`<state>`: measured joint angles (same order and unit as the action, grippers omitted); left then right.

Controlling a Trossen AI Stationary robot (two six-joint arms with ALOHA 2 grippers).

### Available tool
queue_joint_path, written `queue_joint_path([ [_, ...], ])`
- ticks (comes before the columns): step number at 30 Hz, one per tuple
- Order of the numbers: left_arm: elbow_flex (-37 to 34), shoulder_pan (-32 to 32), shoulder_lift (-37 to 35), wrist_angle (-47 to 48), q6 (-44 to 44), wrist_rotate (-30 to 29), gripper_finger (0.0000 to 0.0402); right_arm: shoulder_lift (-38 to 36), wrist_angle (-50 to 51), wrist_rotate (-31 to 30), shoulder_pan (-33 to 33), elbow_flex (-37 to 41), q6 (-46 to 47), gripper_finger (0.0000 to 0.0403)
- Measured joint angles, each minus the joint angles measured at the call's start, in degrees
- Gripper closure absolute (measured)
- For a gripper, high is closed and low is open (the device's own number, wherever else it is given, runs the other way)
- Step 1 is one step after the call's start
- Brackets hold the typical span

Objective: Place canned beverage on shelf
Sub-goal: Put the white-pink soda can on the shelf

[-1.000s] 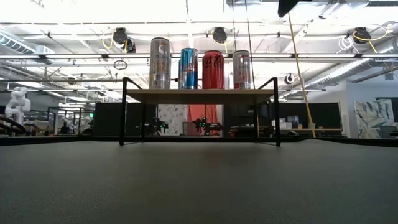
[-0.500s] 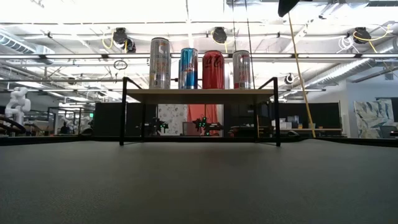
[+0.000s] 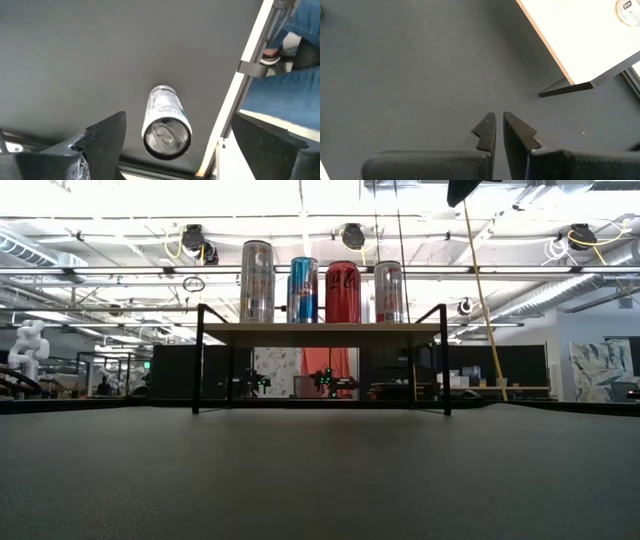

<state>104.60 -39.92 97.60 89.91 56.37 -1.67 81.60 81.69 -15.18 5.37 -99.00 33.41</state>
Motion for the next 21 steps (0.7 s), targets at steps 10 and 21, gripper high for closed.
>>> queue_joint_path([
  [10,0.0,-1.13,0.81,0.08,3.3,0.66,0.0048,0.0,0.02,0.0,0.0,-0.01,-0.02,0.0385],
  [21,-6.25,-3.75,1.68,0.12,4.32,1.19,0.0048,0.0,0.02,0.0,0.0,-0.01,-0.02,0.0385],
])
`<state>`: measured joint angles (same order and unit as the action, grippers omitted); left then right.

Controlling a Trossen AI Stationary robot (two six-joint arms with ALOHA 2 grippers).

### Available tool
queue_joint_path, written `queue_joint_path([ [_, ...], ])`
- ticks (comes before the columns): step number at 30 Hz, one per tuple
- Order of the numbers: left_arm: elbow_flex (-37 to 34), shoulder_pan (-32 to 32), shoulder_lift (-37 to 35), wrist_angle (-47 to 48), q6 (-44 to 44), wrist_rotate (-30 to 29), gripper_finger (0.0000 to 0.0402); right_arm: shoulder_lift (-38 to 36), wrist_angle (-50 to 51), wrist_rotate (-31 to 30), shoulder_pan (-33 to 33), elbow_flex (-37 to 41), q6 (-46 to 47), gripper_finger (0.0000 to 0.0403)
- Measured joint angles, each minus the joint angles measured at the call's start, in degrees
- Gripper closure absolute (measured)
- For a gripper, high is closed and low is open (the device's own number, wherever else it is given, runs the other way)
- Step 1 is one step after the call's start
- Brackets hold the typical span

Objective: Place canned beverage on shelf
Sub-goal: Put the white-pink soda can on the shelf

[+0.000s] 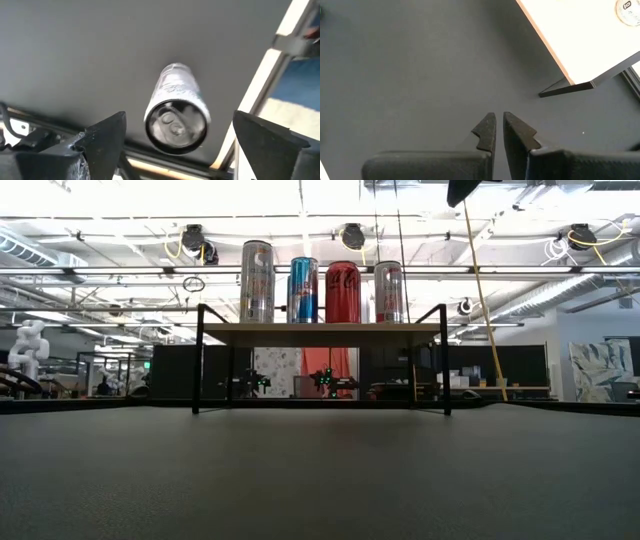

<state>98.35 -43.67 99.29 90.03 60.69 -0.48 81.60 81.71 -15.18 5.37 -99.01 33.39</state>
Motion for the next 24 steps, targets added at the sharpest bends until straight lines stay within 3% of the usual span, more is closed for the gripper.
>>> queue_joint_path([
  [8,-5.59,-0.74,-0.07,-0.16,-0.08,2.07,0.0048,0.0,-0.02,0.0,0.0,-0.02,0.0,0.0385],
  [24,-14.84,-0.97,-0.07,-9.59,-3.05,2.92,0.0048,0.02,-0.02,0.0,0.0,-0.02,0.0,0.0385],
])
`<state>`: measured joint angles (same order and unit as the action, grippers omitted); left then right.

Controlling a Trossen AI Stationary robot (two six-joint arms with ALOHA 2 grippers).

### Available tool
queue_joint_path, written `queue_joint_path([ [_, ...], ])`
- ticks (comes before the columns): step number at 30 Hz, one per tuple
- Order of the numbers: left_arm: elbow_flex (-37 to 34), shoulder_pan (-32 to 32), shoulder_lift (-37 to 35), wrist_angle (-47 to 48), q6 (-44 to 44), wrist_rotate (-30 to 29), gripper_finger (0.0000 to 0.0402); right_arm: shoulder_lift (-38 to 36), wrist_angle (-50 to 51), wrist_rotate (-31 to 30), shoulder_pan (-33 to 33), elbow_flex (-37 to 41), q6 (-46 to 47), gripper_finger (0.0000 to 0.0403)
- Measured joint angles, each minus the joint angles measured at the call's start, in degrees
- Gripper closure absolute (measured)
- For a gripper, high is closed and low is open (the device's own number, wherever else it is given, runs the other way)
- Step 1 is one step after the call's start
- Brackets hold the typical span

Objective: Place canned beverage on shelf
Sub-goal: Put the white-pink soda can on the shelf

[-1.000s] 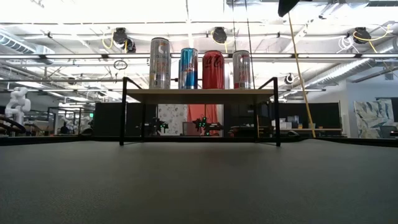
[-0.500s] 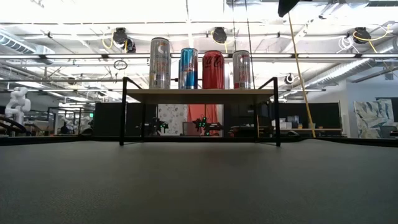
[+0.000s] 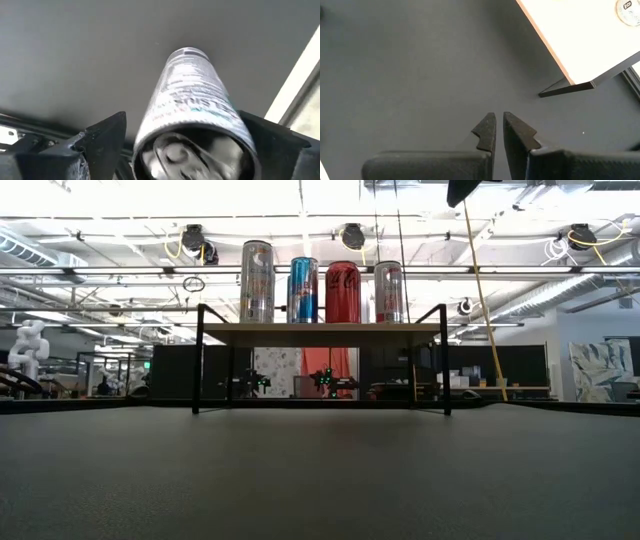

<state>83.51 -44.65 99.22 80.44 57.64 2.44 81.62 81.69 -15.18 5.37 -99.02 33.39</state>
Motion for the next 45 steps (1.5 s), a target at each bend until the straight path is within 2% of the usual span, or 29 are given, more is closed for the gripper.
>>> queue_joint_path([
  [10,-5.44,-0.02,-0.04,-6.82,-1.52,1.62,0.0048,0.0,0.0,0.0,0.0,0.0,0.0,0.0385],
  [18,-5.99,0.0,-0.04,-7.31,-2.55,1.18,0.0073,0.0,0.0,0.0,0.0,0.0,-0.03,0.0385],
  [26,-5.99,0.0,-0.04,-8.11,-2.71,0.79,0.0078,0.0,0.0,0.0,0.0,0.0,-0.22,0.0385],
  [29,-5.99,0.0,-0.04,-8.9,-3.0,0.79,0.0094,0.0,0.0,0.0,0.0,0.0,-0.22,0.0385],
  [35,-5.92,0.06,-0.04,-10.77,-6.91,0.97,0.0163,0.02,0.0,0.0,0.0,0.0,0.31,0.0385],
  [45,-5.89,3.12,-0.42,-11.2,-13.34,2.65,0.0163,0.04,0.68,0.02,0.03,0.0,2.85,0.0385],
])
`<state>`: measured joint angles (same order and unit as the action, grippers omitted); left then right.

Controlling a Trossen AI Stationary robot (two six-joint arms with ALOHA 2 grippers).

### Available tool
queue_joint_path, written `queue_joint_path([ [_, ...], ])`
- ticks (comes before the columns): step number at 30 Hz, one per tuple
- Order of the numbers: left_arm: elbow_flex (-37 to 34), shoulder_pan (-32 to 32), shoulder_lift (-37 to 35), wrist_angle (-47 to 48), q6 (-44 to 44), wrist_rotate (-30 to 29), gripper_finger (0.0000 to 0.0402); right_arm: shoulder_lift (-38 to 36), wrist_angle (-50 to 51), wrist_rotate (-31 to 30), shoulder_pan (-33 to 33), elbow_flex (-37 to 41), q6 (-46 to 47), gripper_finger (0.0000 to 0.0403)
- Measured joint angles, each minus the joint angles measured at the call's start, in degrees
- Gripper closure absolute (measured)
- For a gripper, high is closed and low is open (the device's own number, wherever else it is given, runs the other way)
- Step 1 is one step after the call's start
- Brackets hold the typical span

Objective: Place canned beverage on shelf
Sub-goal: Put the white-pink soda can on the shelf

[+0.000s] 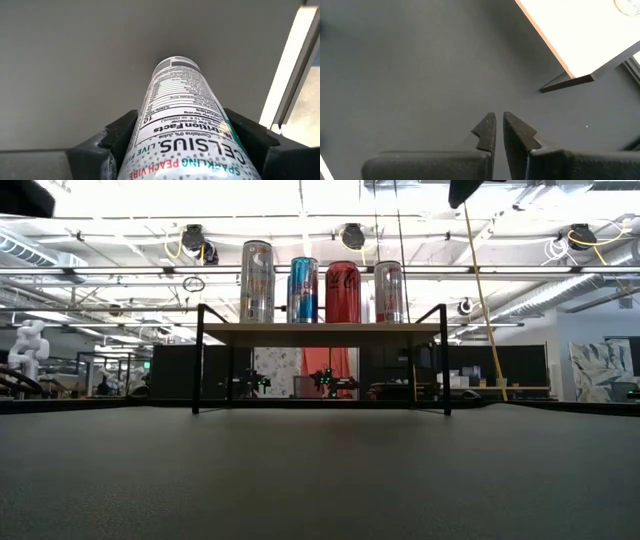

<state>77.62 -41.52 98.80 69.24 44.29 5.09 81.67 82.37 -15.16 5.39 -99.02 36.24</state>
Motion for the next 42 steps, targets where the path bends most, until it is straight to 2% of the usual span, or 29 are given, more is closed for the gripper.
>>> queue_joint_path([
  [7,3.77,4.92,-2.57,-0.06,-5.21,-0.81,0.0153,-0.37,2.91,-0.15,2.44,0.0,3.24,0.0385],
  [12,7.22,8.69,-4.02,1.04,-7.51,-0.86,0.0156,-0.44,7.46,-4.42,5.42,0.0,7.0,0.0385],
  [25,16.58,20.72,-4.14,8.04,-18.96,-2.53,0.0157,-0.42,7.64,-4.63,10.31,0.0,9.57,0.0385],
  [37,16.7,33.35,-4.12,6.62,-26.71,-5.16,0.015,-0.44,7.65,-7.56,10.84,0.0,9.48,0.0385],
  [42,16.7,35.04,-3.36,1.5,-29.79,-2.4,0.0147,-0.44,7.65,-7.56,10.84,0.0,9.5,0.0385],
])
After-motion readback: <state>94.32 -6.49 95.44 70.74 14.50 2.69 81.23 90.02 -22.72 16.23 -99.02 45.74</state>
